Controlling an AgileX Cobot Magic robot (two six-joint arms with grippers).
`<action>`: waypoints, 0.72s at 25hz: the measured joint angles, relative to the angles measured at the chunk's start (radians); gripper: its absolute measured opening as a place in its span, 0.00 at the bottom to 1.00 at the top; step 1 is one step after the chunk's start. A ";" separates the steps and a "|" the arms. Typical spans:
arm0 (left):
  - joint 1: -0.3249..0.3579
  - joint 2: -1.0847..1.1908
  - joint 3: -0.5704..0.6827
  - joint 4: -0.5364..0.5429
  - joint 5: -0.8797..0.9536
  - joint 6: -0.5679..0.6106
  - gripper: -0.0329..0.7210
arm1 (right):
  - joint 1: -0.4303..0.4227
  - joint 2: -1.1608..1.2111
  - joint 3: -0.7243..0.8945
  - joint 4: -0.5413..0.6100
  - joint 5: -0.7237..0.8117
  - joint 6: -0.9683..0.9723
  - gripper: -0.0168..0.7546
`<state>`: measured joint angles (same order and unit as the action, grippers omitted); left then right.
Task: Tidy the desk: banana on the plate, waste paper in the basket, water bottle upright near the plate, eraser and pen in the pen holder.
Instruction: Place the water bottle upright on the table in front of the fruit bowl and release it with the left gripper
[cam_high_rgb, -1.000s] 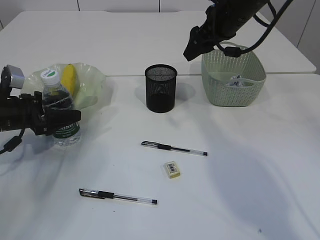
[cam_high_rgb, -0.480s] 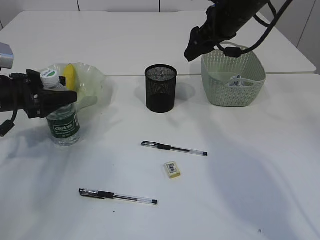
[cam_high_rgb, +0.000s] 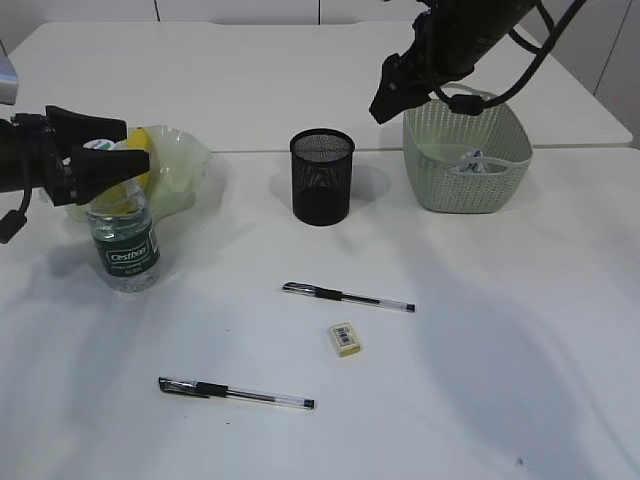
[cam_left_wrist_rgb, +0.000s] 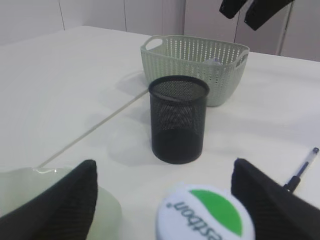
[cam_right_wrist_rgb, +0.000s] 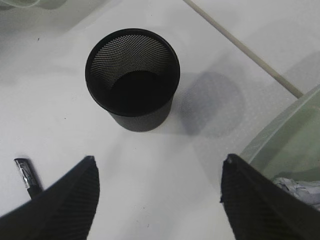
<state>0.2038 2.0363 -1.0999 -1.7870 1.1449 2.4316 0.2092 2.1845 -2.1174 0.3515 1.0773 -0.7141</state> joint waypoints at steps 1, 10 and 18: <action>0.000 0.000 -0.009 0.000 0.000 -0.008 0.83 | 0.000 0.000 0.000 0.000 0.000 0.000 0.75; 0.000 -0.002 -0.062 0.008 0.002 -0.081 0.83 | 0.000 0.000 0.000 -0.002 0.000 0.000 0.75; 0.000 -0.011 -0.064 0.008 0.004 -0.097 0.83 | 0.000 0.000 0.000 0.008 0.002 0.002 0.75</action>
<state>0.2038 2.0255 -1.1643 -1.7786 1.1489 2.3341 0.2092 2.1845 -2.1174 0.3596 1.0792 -0.7119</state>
